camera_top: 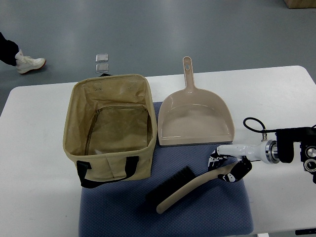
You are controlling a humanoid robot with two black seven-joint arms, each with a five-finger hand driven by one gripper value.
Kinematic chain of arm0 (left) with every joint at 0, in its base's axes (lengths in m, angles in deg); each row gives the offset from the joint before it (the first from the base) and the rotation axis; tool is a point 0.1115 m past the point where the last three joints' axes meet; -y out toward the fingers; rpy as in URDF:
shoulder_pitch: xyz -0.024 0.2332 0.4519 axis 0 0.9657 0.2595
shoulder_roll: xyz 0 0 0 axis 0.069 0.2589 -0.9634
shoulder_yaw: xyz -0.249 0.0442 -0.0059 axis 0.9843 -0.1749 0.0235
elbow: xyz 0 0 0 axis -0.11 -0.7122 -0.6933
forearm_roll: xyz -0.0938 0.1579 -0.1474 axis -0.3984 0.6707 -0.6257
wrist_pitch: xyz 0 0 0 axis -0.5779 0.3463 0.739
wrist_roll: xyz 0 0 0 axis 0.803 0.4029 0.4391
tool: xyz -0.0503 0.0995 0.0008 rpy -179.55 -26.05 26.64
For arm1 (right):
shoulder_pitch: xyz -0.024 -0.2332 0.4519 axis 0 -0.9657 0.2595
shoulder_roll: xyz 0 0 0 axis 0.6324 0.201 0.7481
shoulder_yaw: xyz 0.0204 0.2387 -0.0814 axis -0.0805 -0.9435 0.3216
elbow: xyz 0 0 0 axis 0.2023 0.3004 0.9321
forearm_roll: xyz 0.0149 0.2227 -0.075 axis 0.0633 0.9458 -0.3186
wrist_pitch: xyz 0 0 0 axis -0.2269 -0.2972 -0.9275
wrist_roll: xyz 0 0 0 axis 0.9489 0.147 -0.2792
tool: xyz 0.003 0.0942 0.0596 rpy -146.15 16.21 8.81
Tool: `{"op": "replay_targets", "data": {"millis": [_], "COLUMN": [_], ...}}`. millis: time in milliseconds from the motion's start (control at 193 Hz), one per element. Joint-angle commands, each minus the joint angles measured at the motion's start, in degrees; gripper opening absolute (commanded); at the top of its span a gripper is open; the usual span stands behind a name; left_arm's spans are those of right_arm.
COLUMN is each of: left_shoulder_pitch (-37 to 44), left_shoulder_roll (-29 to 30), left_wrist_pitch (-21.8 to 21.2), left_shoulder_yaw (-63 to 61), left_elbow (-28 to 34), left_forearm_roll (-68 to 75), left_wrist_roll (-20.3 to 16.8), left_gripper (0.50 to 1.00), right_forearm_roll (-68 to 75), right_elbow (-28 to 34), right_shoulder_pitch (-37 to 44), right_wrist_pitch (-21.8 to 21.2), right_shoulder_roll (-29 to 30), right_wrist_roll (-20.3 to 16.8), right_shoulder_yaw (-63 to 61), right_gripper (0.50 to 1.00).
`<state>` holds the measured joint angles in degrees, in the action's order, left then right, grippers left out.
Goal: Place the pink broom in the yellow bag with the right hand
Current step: 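Close the right hand fingers around the brush handle, then lift the brush with the right hand over the dustpan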
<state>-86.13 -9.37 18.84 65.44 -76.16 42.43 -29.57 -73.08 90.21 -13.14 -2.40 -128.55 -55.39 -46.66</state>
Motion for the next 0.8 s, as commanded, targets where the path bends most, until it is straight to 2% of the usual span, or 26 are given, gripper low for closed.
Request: {"op": "replay_targets", "data": {"millis": [0,357,797], "left_shoulder_pitch": [0.00,0.00,0.00], "left_shoulder_roll": [0.00,0.00,0.00], "left_wrist_pitch": [0.00,0.00,0.00], "left_shoulder_yaw": [0.00,0.00,-0.09], "left_elbow": [0.01,0.10,0.10], "left_forearm_roll": [0.00,0.00,0.00], "left_wrist_roll": [0.00,0.00,0.00], "left_gripper": [1.000,1.000,1.000], "right_forearm_roll": [-0.17,0.62,5.19], "right_elbow": [-0.08,0.10,0.63], "right_shoulder_pitch": [0.16,1.22,7.63], "right_wrist_pitch": [0.16,-0.10,-1.59], "right_shoulder_roll": [-0.22,-1.37,-4.79], "right_wrist_roll": [0.11,0.29,0.73], "right_shoulder_yaw": [-0.17,-1.05,-4.12], "right_gripper": [0.500,0.500,0.500]}}
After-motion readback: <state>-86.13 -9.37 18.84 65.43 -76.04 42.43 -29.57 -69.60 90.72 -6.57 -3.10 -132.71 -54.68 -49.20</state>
